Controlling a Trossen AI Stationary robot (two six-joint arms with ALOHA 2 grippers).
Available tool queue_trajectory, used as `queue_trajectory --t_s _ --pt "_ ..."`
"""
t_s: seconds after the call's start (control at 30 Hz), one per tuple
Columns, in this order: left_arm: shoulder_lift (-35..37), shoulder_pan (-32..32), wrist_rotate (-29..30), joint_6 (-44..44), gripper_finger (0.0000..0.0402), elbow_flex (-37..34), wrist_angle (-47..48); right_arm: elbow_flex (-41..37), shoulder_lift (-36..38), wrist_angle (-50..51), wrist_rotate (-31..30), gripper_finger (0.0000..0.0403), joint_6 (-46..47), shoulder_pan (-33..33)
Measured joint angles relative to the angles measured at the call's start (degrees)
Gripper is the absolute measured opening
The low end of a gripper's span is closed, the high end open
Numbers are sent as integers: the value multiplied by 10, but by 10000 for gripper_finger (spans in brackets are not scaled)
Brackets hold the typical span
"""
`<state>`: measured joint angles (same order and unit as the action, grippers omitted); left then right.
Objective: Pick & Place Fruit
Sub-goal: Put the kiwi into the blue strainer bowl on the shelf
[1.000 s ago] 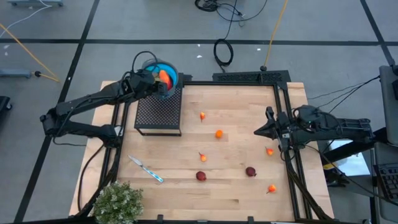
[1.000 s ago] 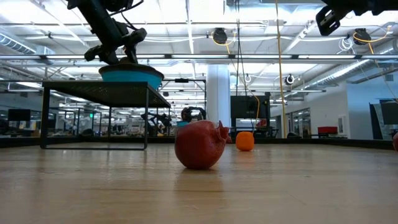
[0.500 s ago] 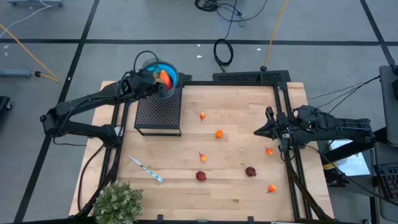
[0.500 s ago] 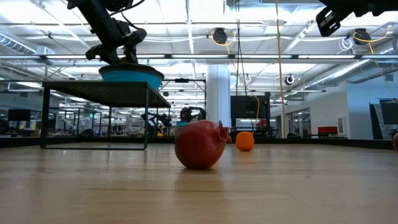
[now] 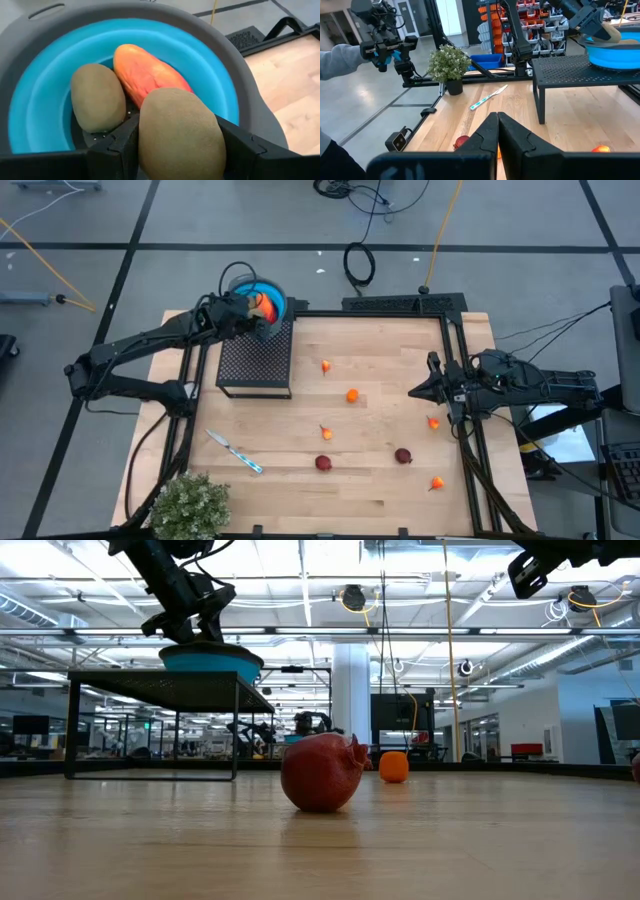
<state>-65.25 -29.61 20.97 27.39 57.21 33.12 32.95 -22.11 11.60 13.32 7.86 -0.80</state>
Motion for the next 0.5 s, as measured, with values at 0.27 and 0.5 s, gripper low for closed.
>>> queue_trajectory --t_s 0.27,0.5 --pt "0 0 0 -3 229 0 -1 0 0 -2 0 1 0 0" --pt "14 -2 17 -7 285 0 -1 0 0 -1 0 3 0 0"
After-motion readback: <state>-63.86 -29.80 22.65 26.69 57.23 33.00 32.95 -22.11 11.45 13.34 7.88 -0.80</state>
